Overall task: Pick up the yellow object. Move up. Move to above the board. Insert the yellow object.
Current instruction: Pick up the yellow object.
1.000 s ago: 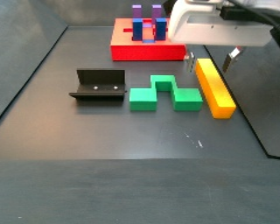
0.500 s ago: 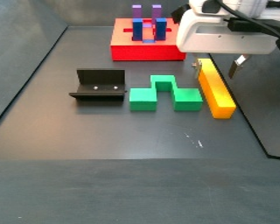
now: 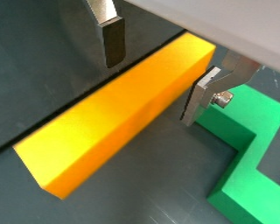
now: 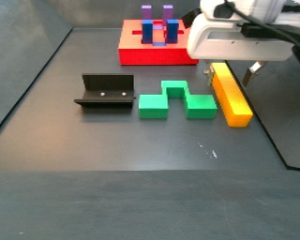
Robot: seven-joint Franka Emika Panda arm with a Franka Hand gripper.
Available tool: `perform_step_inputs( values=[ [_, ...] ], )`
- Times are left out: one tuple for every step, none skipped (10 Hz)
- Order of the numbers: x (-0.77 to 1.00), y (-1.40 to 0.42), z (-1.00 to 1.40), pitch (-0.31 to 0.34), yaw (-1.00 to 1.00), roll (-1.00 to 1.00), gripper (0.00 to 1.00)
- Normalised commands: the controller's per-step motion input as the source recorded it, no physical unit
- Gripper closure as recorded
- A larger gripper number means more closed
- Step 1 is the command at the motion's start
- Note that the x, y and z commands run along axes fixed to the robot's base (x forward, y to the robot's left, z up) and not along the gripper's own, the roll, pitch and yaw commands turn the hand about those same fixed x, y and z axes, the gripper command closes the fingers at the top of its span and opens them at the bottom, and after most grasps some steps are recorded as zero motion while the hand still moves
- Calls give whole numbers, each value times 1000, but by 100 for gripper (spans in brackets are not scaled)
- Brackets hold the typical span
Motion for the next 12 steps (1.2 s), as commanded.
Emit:
perform_step_inputs(
  values=[
    [100, 0, -197, 0, 0, 26, 0],
    [0, 0, -180, -6, 0, 33, 0],
    [0, 0, -149, -9, 0, 27, 0],
    [0, 14, -123, 0, 0, 23, 0],
    [-46, 20, -203, -29, 0, 43, 0],
    [-3, 0, -237, -43, 0, 36, 0],
    [0, 0, -209, -29, 0, 31, 0],
    [0, 0, -189, -20, 0, 34, 0],
    [0, 0, -129, -3, 0, 24, 0],
    [0, 0, -123, -7, 0, 20, 0],
    [0, 0, -71, 0, 0, 7, 0],
    [0, 0, -60, 0, 0, 11, 0]
  ],
)
